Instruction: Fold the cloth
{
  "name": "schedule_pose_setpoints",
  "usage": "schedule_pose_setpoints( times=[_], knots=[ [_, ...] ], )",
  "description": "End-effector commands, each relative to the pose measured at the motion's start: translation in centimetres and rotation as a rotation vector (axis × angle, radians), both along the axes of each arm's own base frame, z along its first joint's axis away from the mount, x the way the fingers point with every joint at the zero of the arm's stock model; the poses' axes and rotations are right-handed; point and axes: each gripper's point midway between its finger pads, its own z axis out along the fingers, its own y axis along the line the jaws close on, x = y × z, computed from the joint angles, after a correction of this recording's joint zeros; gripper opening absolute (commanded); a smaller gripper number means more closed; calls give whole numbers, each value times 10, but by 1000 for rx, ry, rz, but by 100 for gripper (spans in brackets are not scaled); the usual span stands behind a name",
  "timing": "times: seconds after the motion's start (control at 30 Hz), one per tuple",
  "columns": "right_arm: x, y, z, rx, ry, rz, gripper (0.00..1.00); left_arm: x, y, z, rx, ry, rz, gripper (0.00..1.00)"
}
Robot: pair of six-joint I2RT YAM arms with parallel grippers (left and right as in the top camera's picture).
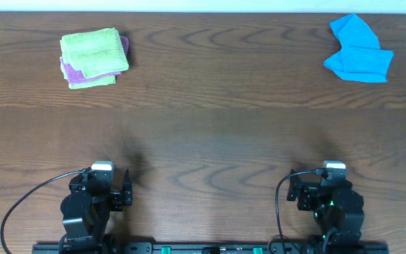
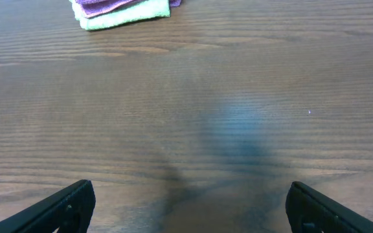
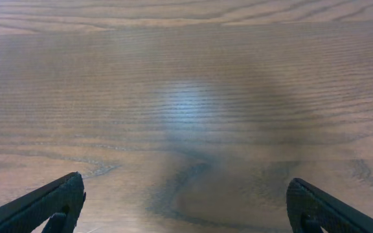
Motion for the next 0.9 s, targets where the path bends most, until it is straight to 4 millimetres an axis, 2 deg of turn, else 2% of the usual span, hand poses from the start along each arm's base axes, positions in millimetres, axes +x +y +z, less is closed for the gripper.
schedule_pose_setpoints(
  times=[0.0,0.37,0.47,0.57,0.7,0.87],
  knots=[
    [-1,0,-5,-6,9,9,99,0,1,-1,12,-2,2,95],
    [-1,0,-5,-6,9,8,99,0,1,-1,12,-2,2,95],
    [5,0,3,-7,-33,8,99,0,1,-1,12,-2,2,95],
    [21,3,32,10,-164,19,99,0,1,-1,12,-2,2,95],
    [39,6,88,96,-406,-1,99,0,1,-1,12,-2,2,95],
    [44,6,151,168,-659,-8,99,0,1,-1,12,-2,2,95]
  ],
)
